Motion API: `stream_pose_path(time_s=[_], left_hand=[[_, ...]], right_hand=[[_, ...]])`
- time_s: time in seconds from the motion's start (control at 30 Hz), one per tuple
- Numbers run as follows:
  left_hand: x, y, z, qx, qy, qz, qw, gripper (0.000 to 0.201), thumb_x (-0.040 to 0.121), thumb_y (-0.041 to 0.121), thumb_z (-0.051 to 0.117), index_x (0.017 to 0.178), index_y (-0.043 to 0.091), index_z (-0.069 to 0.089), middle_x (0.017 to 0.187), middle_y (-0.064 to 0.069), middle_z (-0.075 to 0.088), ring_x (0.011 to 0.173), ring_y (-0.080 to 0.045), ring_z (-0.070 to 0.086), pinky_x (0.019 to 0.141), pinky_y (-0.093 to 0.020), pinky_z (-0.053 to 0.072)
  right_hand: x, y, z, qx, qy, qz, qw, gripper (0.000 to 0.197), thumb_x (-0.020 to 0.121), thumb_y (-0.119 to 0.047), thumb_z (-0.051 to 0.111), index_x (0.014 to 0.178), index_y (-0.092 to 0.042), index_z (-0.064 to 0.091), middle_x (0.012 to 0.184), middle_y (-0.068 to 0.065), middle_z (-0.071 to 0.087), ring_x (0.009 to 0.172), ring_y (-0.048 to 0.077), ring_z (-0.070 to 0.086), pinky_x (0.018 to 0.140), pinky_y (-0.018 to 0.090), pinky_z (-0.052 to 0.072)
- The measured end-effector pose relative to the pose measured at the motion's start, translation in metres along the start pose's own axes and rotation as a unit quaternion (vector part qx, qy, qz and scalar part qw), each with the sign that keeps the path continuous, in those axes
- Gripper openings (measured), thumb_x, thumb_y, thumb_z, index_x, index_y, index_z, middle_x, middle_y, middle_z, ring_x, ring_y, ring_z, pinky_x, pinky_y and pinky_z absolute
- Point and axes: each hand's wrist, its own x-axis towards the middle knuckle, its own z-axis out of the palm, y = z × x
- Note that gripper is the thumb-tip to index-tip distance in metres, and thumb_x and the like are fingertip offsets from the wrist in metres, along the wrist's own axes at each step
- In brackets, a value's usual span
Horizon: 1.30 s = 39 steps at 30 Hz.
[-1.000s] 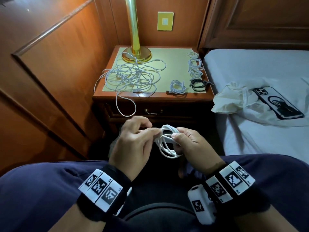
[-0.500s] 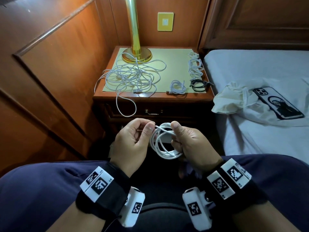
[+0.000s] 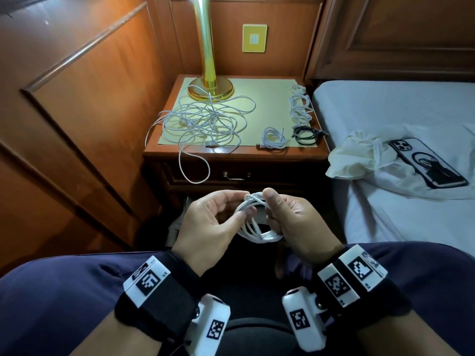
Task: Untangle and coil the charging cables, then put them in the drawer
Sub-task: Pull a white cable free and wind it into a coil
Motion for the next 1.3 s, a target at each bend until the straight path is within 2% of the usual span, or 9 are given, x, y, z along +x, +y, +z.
stream_pose_path(time_s=[0.13,0.27,0.47,0.63,0.77,0.87,1.0,1.13,1.3], left_hand=[[0.005,0.009,0.003,-0.202,-0.044,-0.083,0.975,0.034,0.087,0.009,0.069,0.120,0.002,0.066,0.081,-0.013,0.070,0.074,-0.017,0.067,0.075,-0.026,0.055],[0.029,0.026,-0.003,-0.301,-0.078,-0.113,0.944,0.034,0.085,0.008,0.067,0.119,0.001,0.069,0.078,-0.007,0.062,0.074,-0.013,0.058,0.073,-0.024,0.051],[0.093,0.051,0.019,-0.041,-0.057,-0.020,0.997,0.018,0.076,0.009,0.078,0.090,0.013,0.068,0.077,0.004,0.070,0.075,-0.010,0.063,0.074,-0.025,0.052],[0.153,0.043,0.038,0.135,-0.045,0.026,0.989,0.020,0.085,0.014,0.073,0.100,0.027,0.074,0.084,0.001,0.075,0.076,-0.016,0.073,0.079,-0.044,0.061],[0.183,0.019,0.066,0.198,-0.021,0.000,0.980,0.004,0.083,0.018,0.073,0.085,0.021,0.071,0.073,0.001,0.072,0.070,-0.021,0.071,0.071,-0.046,0.061],[0.202,0.015,0.078,0.212,-0.047,0.013,0.976,0.006,0.085,0.025,0.073,0.083,0.020,0.073,0.070,0.000,0.072,0.067,-0.021,0.069,0.066,-0.041,0.058],[0.219,0.015,0.094,0.221,-0.073,0.033,0.972,0.009,0.086,0.024,0.071,0.082,0.016,0.071,0.065,-0.005,0.066,0.055,-0.017,0.052,0.055,-0.035,0.045],[0.232,0.007,0.109,0.273,-0.047,0.034,0.960,0.018,0.083,0.022,0.073,0.080,0.040,0.071,0.072,0.002,0.064,0.059,-0.005,0.053,0.054,-0.016,0.037],[0.236,0.005,0.114,0.328,0.014,0.085,0.941,0.032,0.084,0.031,0.078,0.113,0.042,0.073,0.083,0.009,0.057,0.071,0.001,0.054,0.064,-0.002,0.035]], right_hand=[[0.012,-0.004,-0.003,-0.122,0.055,-0.051,0.990,0.057,0.088,-0.068,0.049,0.059,-0.019,0.053,0.052,-0.002,0.039,0.049,0.013,0.036,0.051,0.032,0.031],[0.031,-0.025,-0.005,-0.223,0.095,-0.111,0.964,0.068,0.091,-0.070,0.045,0.063,-0.008,0.048,0.053,-0.004,0.037,0.049,0.009,0.036,0.053,0.037,0.033],[0.072,-0.058,-0.032,-0.275,0.110,-0.140,0.945,0.054,0.095,-0.057,0.043,0.059,-0.016,0.045,0.049,-0.007,0.042,0.045,0.007,0.038,0.050,0.025,0.031],[0.119,-0.059,-0.077,-0.275,0.145,-0.122,0.943,0.071,0.092,-0.062,0.045,0.073,0.006,0.054,0.058,0.008,0.042,0.051,0.013,0.038,0.054,0.033,0.034],[0.131,-0.031,-0.092,-0.232,0.137,-0.077,0.960,0.056,0.082,-0.066,0.056,0.077,-0.010,0.065,0.067,0.002,0.067,0.064,0.010,0.062,0.066,0.033,0.050],[0.146,-0.021,-0.107,-0.211,0.173,-0.060,0.960,0.057,0.085,-0.066,0.055,0.080,-0.010,0.063,0.062,-0.004,0.059,0.060,0.012,0.055,0.064,0.035,0.047],[0.164,-0.018,-0.128,-0.197,0.220,-0.069,0.953,0.069,0.086,-0.070,0.054,0.089,-0.001,0.062,0.072,0.017,0.060,0.063,0.026,0.053,0.065,0.043,0.049],[0.171,-0.011,-0.135,-0.196,0.243,-0.071,0.947,0.066,0.086,-0.067,0.052,0.082,-0.001,0.057,0.060,-0.001,0.047,0.056,0.021,0.046,0.058,0.032,0.049],[0.174,-0.010,-0.143,-0.203,0.262,-0.088,0.939,0.063,0.088,-0.064,0.048,0.074,-0.002,0.047,0.059,-0.002,0.040,0.053,0.009,0.036,0.050,0.022,0.034]])
